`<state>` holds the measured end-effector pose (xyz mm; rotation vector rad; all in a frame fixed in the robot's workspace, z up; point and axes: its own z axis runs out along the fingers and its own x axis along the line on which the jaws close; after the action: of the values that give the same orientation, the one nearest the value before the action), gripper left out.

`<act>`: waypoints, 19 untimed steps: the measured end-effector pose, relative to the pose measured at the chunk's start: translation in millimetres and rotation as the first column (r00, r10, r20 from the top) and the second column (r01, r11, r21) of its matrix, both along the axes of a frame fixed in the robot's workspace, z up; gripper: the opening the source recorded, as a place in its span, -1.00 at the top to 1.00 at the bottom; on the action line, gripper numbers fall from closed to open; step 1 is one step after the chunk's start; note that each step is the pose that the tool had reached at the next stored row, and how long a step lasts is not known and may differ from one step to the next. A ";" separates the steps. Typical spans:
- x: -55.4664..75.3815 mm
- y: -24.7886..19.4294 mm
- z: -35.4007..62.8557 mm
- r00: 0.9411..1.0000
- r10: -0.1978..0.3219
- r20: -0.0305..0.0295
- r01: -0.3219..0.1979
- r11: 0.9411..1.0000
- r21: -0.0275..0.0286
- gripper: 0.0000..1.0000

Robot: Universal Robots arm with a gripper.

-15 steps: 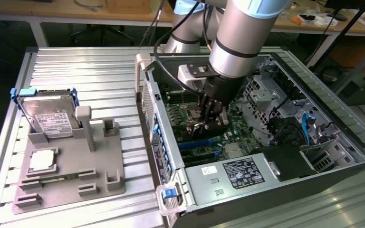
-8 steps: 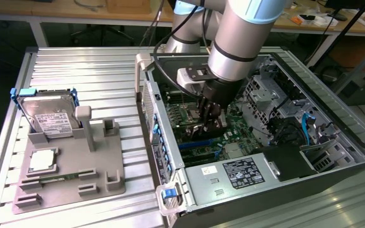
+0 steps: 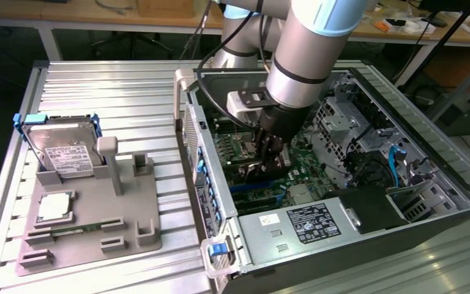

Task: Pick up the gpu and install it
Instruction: 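Insert the gpu into the slot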

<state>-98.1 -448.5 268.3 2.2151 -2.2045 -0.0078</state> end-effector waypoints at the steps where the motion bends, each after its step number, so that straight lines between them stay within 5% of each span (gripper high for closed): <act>1: -0.1 0.0 -0.5 1.000 0.000 0.000 0.000 1.000 0.000 0.47; 12: -3.5 0.0 -4.1 1.000 0.000 -0.001 0.000 1.000 0.000 0.47; 19: -4.0 -0.1 -6.9 1.000 0.000 -0.007 0.000 1.000 0.000 0.47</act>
<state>-102.0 -448.6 261.5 2.2114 -2.2007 -0.0151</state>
